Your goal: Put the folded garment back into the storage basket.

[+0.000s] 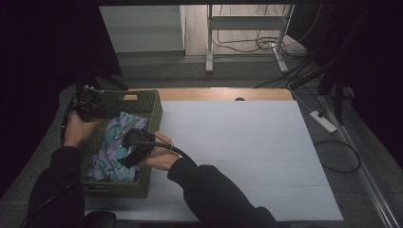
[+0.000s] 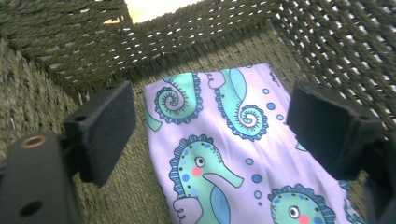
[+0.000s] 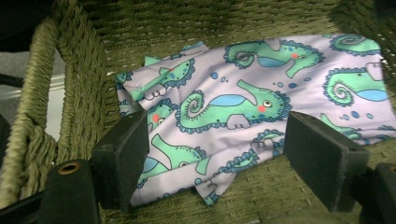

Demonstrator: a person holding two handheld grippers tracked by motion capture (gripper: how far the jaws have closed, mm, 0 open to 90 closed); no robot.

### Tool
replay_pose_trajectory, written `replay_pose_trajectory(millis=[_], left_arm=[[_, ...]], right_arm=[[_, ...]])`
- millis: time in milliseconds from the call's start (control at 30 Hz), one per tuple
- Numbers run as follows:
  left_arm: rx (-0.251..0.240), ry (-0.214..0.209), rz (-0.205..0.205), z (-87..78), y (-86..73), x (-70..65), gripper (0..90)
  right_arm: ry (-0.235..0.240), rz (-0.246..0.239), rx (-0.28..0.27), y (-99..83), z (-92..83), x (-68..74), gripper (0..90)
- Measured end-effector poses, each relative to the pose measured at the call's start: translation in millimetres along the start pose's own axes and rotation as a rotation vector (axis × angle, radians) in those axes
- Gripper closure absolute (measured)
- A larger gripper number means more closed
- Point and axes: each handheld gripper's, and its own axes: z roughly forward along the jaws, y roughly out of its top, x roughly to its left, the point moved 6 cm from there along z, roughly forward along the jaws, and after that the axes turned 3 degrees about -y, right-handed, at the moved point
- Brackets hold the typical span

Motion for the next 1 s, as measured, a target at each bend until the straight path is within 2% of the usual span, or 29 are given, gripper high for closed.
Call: replay_pose_trajectory(millis=[300, 433, 500, 733, 1000], left_arm=[[-0.023, -0.030, -0.006, -8.3, -12.6, -9.8, 4.2], [-0.037, -0.062, -0.022, -9.0, -17.8, -14.1, 1.7], [-0.037, -0.074, -0.015, -8.9, -19.9, -17.1, 0.0], [-0.059, -0.033, 0.015, -12.5, -22.8, -24.4, 0.0], [-0.108, -0.050, 0.034, -18.8, -24.1, -35.7, 0.0]], right_arm=[[0.002, 0.039, -0.010, -2.7, -19.0, -13.0, 18.5], [0.004, 0.071, -0.004, -6.5, -23.8, -19.1, 16.3], [0.003, 0.081, -0.001, -8.2, -25.9, -21.8, 15.5], [0.012, 0.080, 0.001, -11.9, -34.4, -22.3, 14.1], [-0.016, 0.088, -0.005, -20.6, -45.5, -31.6, 9.7]])
